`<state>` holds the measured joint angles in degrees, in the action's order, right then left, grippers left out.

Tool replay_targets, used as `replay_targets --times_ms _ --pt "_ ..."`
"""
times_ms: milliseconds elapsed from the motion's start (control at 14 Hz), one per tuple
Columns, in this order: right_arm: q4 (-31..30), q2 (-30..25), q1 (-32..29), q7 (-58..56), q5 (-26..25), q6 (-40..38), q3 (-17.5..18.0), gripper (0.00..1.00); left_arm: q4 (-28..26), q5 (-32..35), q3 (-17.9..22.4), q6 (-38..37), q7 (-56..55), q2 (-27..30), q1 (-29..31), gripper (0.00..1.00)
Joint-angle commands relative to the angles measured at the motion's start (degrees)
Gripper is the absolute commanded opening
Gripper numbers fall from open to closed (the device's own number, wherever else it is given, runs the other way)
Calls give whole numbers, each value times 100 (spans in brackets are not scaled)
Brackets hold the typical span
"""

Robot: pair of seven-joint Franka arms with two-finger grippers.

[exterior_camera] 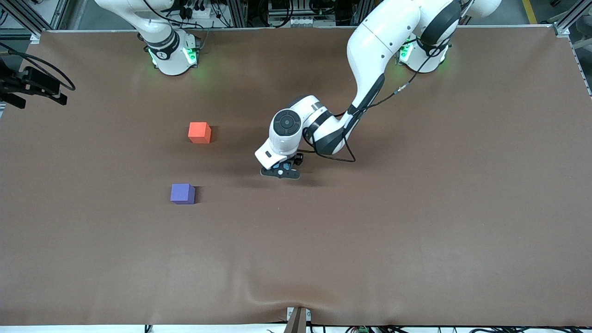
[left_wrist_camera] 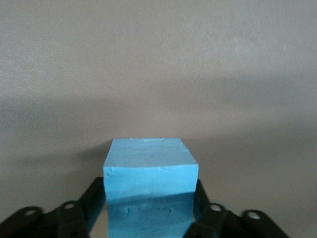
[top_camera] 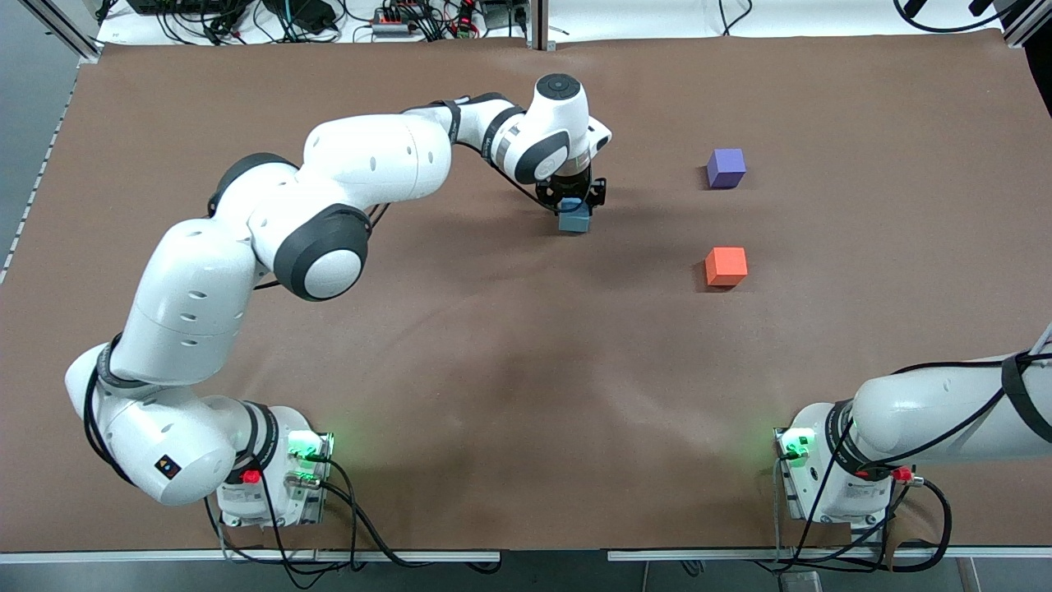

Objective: Place blue block between orange and purple blocks
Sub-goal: 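Carry the light-blue cube with the left gripper toward the orange cube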

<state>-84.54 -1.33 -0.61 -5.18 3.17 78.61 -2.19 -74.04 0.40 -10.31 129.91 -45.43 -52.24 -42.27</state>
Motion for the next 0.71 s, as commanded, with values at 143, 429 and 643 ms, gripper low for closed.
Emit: replay_targets --times_ms 143,429,643 --pt "122 299 -88 26 79 -82 52 100 74 4 231 -1401 -168 923 253 100" --pt "122 1055 -79 17 8 -204 61 100 39 57 240 -3091 -133 2329 1262 100" --pt "79 1109 52 96 8 -364 87 100 39 83 249 -3857 610 3182 2168 100"
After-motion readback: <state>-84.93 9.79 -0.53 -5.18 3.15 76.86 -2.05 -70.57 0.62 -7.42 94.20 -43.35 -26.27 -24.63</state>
